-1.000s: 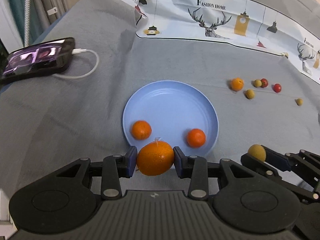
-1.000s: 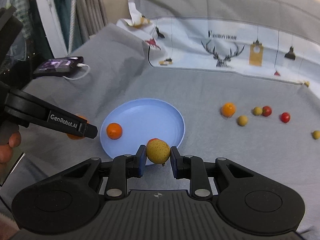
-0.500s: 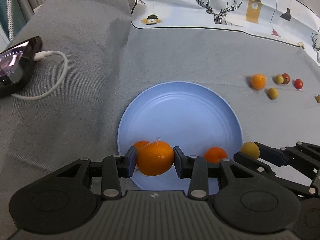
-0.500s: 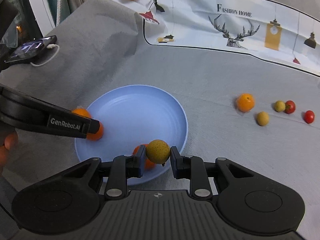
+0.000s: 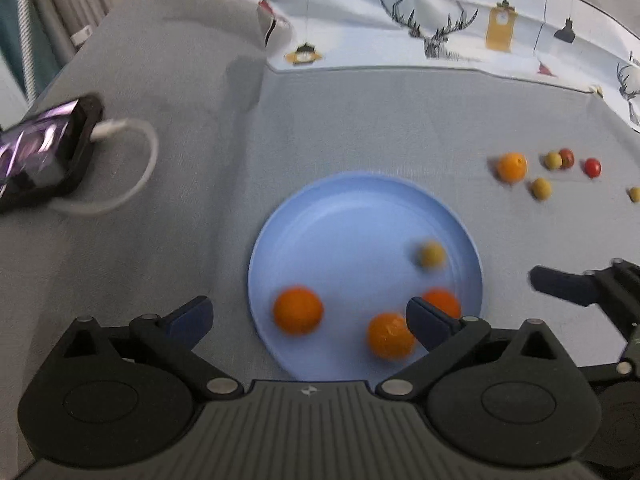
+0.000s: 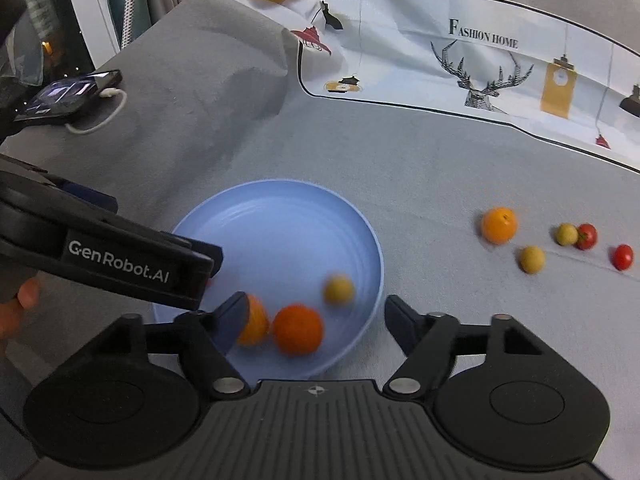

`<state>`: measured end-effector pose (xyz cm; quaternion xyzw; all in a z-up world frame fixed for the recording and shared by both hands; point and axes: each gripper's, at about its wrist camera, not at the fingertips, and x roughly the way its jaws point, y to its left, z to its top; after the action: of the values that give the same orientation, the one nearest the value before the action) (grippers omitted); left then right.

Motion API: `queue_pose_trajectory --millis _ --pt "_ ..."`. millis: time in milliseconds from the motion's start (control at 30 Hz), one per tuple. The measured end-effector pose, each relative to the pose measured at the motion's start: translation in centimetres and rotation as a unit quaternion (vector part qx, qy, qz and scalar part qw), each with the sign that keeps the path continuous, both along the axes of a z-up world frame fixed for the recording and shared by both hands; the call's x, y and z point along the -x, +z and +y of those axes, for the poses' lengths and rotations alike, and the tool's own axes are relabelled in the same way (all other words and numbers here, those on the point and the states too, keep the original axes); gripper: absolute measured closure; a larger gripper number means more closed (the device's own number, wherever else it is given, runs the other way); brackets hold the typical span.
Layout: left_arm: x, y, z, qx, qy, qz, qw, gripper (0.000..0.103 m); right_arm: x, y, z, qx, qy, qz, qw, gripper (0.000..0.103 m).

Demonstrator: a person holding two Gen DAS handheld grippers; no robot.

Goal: Organize fruits
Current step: 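Open both tools to drop the orange and yellow tomato onto the plate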

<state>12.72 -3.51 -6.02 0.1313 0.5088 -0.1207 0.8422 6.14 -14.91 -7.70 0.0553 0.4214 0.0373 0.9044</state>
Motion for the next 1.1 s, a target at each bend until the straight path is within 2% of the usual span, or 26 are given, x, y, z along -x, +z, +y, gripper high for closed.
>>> queue_pose_trajectory --millis 133,233,500,633,1100 --pt "2.6 1.1 1.2 0.004 0.008 0.016 0.9998 0.000 3.3 1.5 0.0 -0.008 -0.022 -0.002 1.000 0.017" --pt "4.6 2.5 2.0 0.002 0.008 0.012 0.9999 0.000 5.9 2.9 0.3 -0.014 -0.033 -0.007 0.999 0.013" --pt "10.6 6.9 3.3 0.007 0.009 -0.024 0.9996 0.000 12.1 7.1 1.5 -0.027 -0.055 -0.052 0.997 0.009" --pt "13.4 8.6 3.4 0.009 0.003 -0.047 0.9989 0.000 14.9 8.4 2.1 -0.019 -0.060 -0.075 0.995 0.007" --pt "20.7 12.2 4.6 0.026 0.008 -0.107 0.9938 0.000 21.7 11.6 3.1 0.006 -0.065 -0.129 0.990 0.002"
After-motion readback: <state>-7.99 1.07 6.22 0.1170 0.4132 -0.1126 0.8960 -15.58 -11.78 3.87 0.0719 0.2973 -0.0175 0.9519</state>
